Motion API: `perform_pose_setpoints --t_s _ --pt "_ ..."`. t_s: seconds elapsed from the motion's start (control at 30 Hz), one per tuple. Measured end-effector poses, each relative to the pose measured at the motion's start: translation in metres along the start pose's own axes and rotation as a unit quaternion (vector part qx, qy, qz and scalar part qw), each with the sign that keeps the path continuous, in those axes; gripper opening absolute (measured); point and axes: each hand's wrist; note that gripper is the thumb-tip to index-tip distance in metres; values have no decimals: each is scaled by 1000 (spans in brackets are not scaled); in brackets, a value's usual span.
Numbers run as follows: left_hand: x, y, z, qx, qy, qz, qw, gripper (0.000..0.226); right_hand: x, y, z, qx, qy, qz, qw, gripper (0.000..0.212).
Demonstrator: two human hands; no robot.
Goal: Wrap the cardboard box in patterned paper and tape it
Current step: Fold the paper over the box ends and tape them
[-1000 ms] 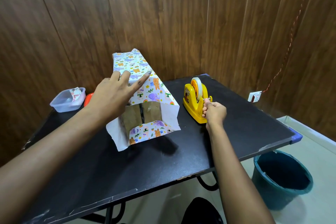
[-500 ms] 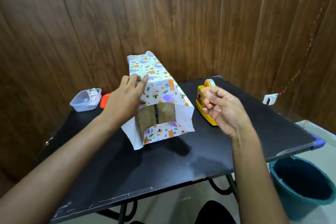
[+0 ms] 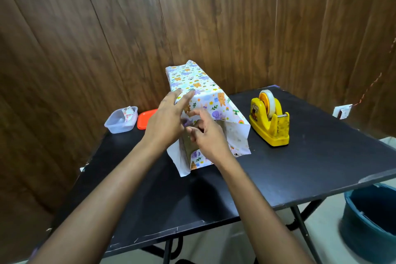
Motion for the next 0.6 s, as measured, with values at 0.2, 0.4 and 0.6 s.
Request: perform_pose_setpoints --t_s 0.2,0.4,0.6 --pt "0 2 1 -7 3 -9 1000 81 3 -8 -10 -31 -47 21 998 19" --pt "2 6 -1 -24 -4 -18 1000 77 4 -9 -19 -86 -84 26 992 21" --pt "1 4 -3 -37 -7 -10 999 75 3 -9 -23 -133 -157 -31 978 28"
Point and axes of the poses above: each hand's wrist, its own x-axis towards the middle knuckle, its own z-axis out of the back of the hand, y = z × x, and after that the axes turned 7 degrees about z, right-handed
